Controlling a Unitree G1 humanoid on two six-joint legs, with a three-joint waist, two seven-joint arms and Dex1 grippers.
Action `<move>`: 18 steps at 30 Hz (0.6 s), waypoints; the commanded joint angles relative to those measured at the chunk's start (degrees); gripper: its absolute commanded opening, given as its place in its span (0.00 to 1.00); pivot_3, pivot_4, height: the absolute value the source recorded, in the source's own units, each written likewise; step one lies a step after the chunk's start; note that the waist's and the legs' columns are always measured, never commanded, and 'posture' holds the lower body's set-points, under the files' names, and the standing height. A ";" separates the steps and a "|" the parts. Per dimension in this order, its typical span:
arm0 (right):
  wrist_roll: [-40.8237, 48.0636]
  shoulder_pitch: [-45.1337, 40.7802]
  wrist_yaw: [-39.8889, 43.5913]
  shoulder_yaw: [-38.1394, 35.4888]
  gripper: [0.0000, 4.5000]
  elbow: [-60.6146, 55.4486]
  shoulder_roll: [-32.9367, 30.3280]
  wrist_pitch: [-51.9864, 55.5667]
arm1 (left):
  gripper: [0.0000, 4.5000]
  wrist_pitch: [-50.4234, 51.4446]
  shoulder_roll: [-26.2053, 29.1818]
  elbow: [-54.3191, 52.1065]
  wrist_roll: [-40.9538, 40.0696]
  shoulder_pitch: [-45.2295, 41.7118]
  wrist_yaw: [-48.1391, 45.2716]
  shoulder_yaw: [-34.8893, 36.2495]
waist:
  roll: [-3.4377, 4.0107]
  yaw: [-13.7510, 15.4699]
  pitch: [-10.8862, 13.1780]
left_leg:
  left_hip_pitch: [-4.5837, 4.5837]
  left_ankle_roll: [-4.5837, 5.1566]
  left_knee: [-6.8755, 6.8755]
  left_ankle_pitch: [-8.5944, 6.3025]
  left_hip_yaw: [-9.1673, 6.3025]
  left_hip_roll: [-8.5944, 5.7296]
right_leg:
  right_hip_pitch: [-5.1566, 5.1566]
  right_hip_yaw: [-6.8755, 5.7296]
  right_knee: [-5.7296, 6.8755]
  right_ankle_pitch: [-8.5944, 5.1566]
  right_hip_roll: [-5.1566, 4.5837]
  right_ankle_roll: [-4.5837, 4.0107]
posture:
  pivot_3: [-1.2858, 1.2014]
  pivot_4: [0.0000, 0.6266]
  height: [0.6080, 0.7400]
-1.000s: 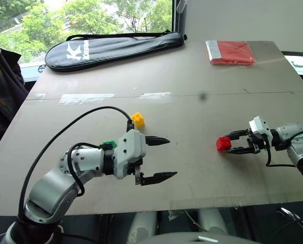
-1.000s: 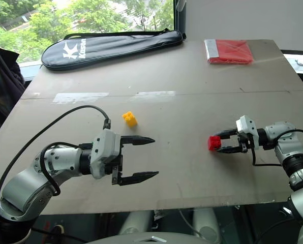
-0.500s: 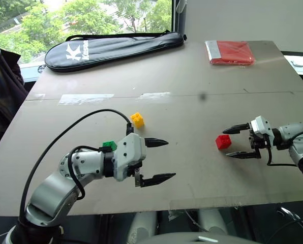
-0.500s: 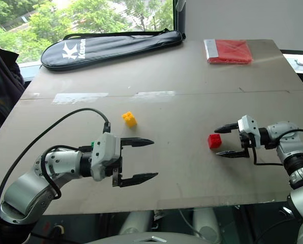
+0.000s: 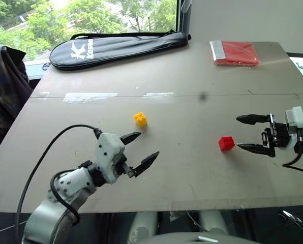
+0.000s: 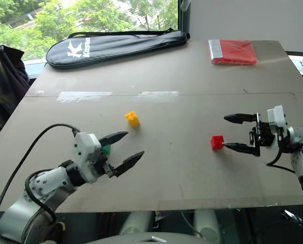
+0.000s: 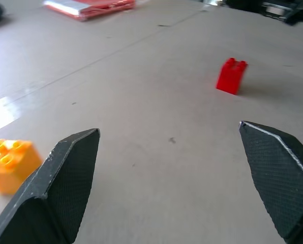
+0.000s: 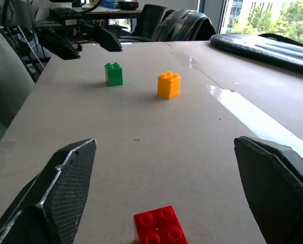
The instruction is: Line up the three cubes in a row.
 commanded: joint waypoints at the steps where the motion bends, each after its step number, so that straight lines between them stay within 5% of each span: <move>1: 2.79 3.91 -0.22 -5.97 0.99 -7.41 -1.13 5.30 | 1.00 -6.83 -2.64 0.61 4.54 3.31 2.52 2.58 | 0.00 0.06 0.01 | 0.01 0.01 0.01 0.00 0.02 -0.02 | 0.00 -0.01 0.00 -0.09 0.01 -0.14 | 0.52 0.24 0.65; 9: 0.12 9.64 4.64 -10.06 0.99 -8.99 2.68 4.62 | 1.00 -11.04 -13.60 -0.74 14.82 7.14 16.42 2.32 | -0.04 -0.10 0.01 | 0.19 0.03 0.17 0.01 0.12 -0.02 | 0.20 -0.09 0.04 -0.20 0.09 0.14 | 0.52 0.24 0.65; 18: -1.80 8.64 5.83 -12.19 0.99 -8.46 4.49 4.22 | 1.00 -10.89 -19.80 5.66 25.47 6.45 25.37 -2.06 | -0.07 0.08 0.01 | 0.15 0.04 0.17 0.01 0.07 -0.01 | 0.18 -0.15 0.07 -0.08 0.36 -0.06 | 0.52 0.24 0.65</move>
